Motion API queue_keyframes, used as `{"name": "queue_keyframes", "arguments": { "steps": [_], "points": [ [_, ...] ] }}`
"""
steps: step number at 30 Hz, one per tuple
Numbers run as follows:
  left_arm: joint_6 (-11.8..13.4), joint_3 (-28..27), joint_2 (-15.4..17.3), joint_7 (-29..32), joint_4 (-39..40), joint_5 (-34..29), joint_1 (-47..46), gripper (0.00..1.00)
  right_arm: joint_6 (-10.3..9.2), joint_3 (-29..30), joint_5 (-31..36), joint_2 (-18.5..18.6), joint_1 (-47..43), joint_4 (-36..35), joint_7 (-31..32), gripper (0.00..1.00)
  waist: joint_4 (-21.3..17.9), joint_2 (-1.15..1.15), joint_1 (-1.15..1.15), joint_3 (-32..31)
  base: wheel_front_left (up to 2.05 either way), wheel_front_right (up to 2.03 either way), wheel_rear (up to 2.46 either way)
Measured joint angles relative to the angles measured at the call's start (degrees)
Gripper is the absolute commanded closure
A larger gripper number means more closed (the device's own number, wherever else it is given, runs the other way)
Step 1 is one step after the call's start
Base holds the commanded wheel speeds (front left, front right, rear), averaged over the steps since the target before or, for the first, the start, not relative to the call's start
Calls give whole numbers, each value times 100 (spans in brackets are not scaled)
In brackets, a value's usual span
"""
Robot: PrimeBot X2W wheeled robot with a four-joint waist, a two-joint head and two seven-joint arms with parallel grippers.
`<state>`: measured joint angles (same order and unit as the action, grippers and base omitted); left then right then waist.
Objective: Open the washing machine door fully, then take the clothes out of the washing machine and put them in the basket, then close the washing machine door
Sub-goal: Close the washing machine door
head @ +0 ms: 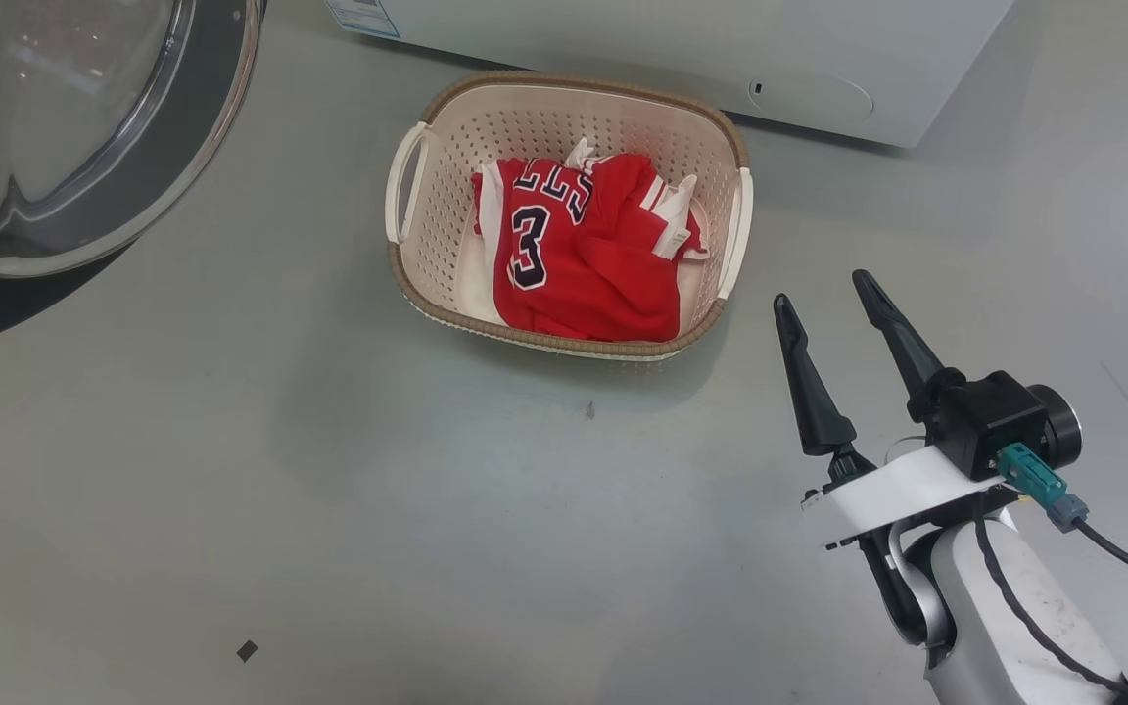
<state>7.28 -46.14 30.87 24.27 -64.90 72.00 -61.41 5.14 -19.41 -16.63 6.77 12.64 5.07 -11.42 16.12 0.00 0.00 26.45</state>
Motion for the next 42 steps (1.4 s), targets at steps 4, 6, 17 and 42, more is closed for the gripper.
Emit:
{"name": "queue_keyframes", "arguments": {
  "steps": [4, 6, 17, 42],
  "points": [
    [0, 31, 71, 100, -105, -11, -31, 100, -4, 1, 0, 0, 0, 14, -1, 0, -15, 0, 0, -8, 0, 0, 0],
    [0, 53, 99, 162, -149, -51, -53, 100, -18, 2, 0, 0, 0, 24, -7, 0, -20, 0, 0, -14, 0, 0, 0],
    [0, 389, 203, 712, -267, -279, -74, 100, -16, 2, -2, -30, 5, 93, -52, 0, -6, 0, 0, -98, 0, 0, 0],
    [-386, 665, -36, 1870, -490, -307, 149, 100, -16, -16, -145, -120, -22, 343, -152, 0, 42, 0, -1, -587, 0, 0, 0]
  ]
}}
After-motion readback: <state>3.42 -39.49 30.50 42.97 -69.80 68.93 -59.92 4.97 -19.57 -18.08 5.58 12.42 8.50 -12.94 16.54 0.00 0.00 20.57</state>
